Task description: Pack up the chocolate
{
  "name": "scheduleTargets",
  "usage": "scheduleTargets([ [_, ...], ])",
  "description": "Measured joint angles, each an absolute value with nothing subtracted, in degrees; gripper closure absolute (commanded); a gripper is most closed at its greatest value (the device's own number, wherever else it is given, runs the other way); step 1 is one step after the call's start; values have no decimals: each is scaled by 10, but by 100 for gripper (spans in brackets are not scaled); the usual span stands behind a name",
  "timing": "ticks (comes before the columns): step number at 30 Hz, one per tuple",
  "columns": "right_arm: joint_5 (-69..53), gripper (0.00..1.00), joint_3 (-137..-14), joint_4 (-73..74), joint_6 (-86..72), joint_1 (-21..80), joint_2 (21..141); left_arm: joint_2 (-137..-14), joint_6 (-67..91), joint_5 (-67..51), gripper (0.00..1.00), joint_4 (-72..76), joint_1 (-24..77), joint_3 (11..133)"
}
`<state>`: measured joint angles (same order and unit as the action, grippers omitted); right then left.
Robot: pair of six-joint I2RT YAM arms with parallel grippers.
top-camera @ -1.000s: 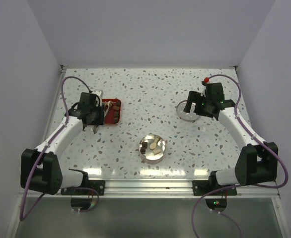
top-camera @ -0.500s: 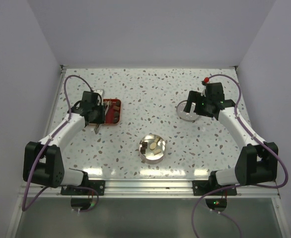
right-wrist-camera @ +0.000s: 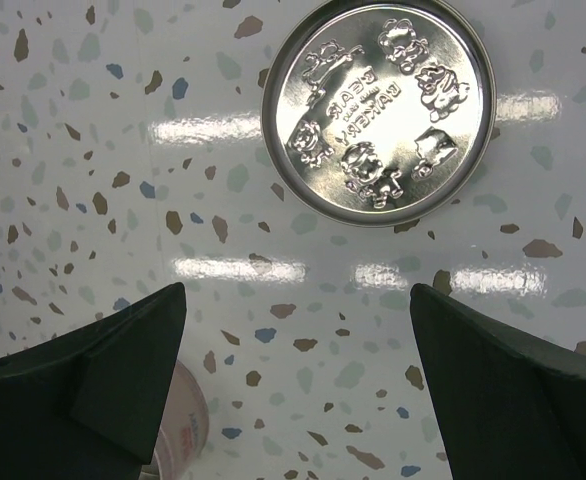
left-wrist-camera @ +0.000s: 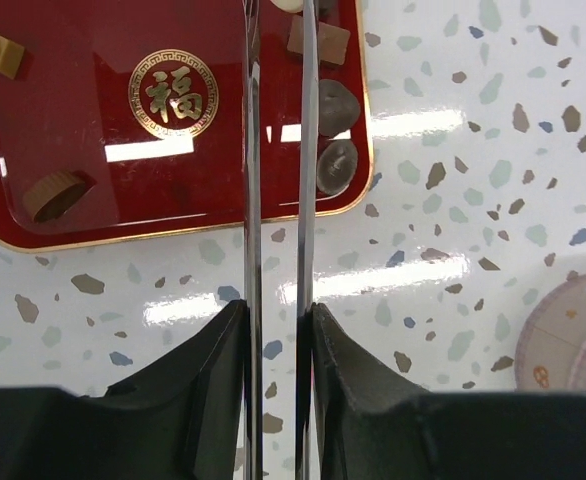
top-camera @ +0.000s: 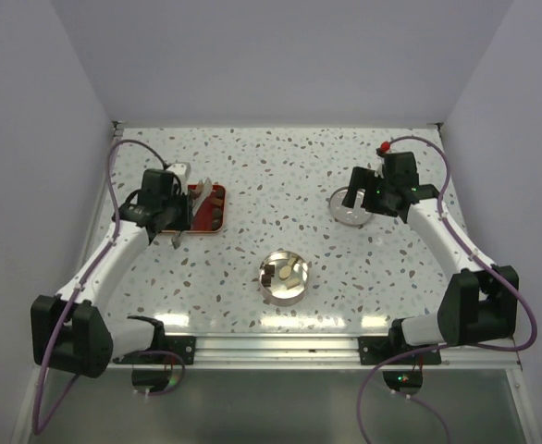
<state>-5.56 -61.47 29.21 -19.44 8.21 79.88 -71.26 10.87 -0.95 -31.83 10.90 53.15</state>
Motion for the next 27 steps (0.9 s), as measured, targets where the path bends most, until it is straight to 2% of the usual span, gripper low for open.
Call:
scheduleTargets([
  [7, -56, 3, -630, 291, -194, 82, 804, -610, 126, -37, 70, -352, 133, 527],
  [15, -57, 3, -648, 291, -195, 82, 819, -530, 236, -25, 70, -375, 316, 490],
  [27, -57, 3, -650, 291, -195, 82, 822, -504, 418, 58, 71, -426, 575, 485],
])
